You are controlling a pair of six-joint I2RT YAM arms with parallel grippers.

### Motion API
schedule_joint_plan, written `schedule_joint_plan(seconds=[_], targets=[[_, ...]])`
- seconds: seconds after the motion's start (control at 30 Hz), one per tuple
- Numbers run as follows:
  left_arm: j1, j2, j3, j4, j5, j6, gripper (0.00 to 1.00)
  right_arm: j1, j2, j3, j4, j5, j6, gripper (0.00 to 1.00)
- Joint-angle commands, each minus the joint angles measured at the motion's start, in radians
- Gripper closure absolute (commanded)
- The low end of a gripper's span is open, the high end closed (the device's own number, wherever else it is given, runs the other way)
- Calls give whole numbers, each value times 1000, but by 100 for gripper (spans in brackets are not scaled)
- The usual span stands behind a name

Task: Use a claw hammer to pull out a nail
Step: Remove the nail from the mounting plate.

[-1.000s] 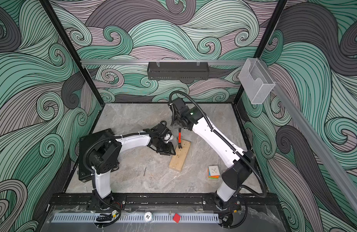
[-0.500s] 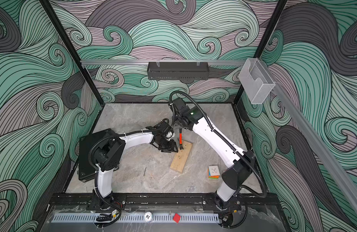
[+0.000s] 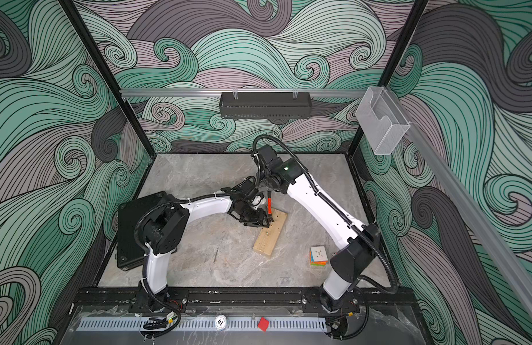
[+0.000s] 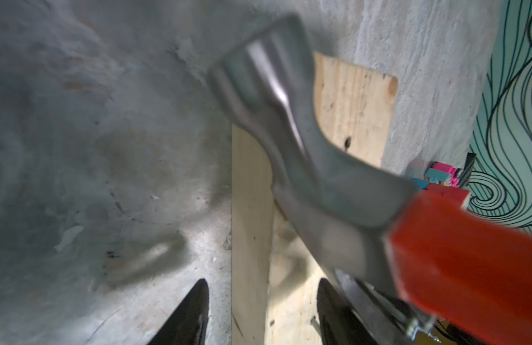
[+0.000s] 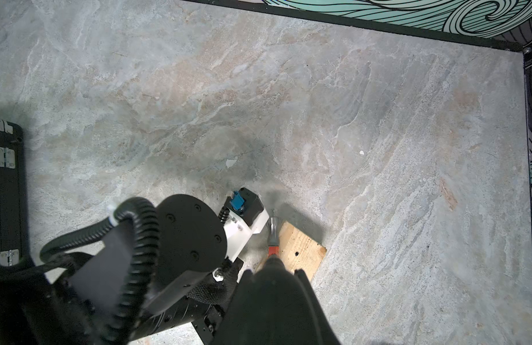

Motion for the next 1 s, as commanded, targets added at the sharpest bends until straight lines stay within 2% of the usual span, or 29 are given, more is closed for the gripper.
schedule_joint_plan(seconds=[0.0,0.2,0.37,0.7,0.77,0.97], targets=[[-15,48,13,-91,-64,14,43,0,-16,41,32,-3,-3,93],[-28,85,-53,-172,-182,-30,44,0,-27,50,31,3,-14,93],[-33,77,-139,-142,-191,-76,44,-2,-24,67,28,1,-23,93],[-36,109,-111,-196,-259,-80,44,-2,-24,90,22,-5,-28,94],[-36,115,-111,-204,-268,-82,44,-3,-32,101,20,0,-42,98],[-36,127,-104,-240,-306,-81,44,-2,-53,189,1,19,-91,100]])
